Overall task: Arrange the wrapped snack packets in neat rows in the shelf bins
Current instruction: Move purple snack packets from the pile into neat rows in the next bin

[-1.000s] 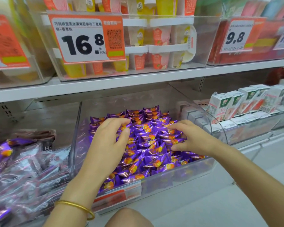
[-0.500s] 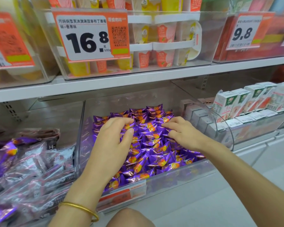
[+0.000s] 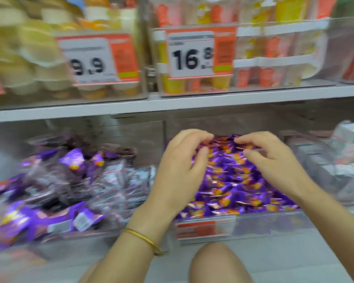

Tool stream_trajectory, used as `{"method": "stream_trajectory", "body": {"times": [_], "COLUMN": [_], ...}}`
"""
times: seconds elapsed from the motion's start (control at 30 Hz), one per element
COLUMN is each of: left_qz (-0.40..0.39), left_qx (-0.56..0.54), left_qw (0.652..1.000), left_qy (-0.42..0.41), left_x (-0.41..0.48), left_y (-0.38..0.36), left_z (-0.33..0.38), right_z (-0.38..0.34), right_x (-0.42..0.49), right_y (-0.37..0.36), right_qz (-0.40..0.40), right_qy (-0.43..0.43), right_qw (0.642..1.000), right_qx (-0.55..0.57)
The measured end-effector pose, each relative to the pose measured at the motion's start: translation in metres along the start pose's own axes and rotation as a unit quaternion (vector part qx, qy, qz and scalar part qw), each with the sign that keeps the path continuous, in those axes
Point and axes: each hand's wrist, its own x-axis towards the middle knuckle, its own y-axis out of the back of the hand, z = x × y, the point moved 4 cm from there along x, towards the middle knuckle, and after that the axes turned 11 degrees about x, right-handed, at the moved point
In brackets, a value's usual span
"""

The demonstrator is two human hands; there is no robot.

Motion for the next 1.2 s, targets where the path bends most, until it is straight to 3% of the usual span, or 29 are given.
{"method": "stream_trajectory", "body": {"times": [0.23, 0.4, 0.53, 0.67, 0.8, 0.9, 1.07, 1.2], "left_qz": [0.039, 0.076, -0.007, -0.115, -0.241, -0.285, -0.263, -0.184], "left_qx": [0.113, 0.217, 0.276, 0.311, 0.409, 0.462, 0.435, 0.317], "left_qw": [0.992, 0.964, 0.949, 0.93, 0.866, 0.829, 0.852, 0.919], "left_qy": [0.048, 0.134, 0.154, 0.158, 0.155, 0.136, 0.127, 0.145], "left_x": [-0.043, -0.076, -0.095, -0.107, -0.11, -0.111, -0.113, -0.114], "left_y": [0.092, 0.155, 0.174, 0.184, 0.181, 0.174, 0.174, 0.182], "left_z": [-0.065, -0.116, -0.139, -0.149, -0.148, -0.148, -0.151, -0.151], "right_z": [-0.123, -0.153, -0.155, -0.159, -0.158, -0.155, -0.152, -0.153], "right_x": [0.003, -0.001, -0.008, -0.013, -0.013, -0.014, -0.014, -0.003], "right_y": [-0.11, -0.195, -0.25, -0.267, -0.276, -0.278, -0.275, -0.264], "right_qz": [-0.133, -0.269, -0.39, -0.441, -0.474, -0.485, -0.453, -0.403], "right_qy": [0.164, 0.151, 0.152, 0.157, 0.184, 0.216, 0.227, 0.138], "right_qw": [0.974, 0.95, 0.906, 0.878, 0.847, 0.83, 0.851, 0.905], "right_qx": [0.082, 0.05, -0.062, -0.097, -0.154, -0.17, -0.14, 0.008]}}
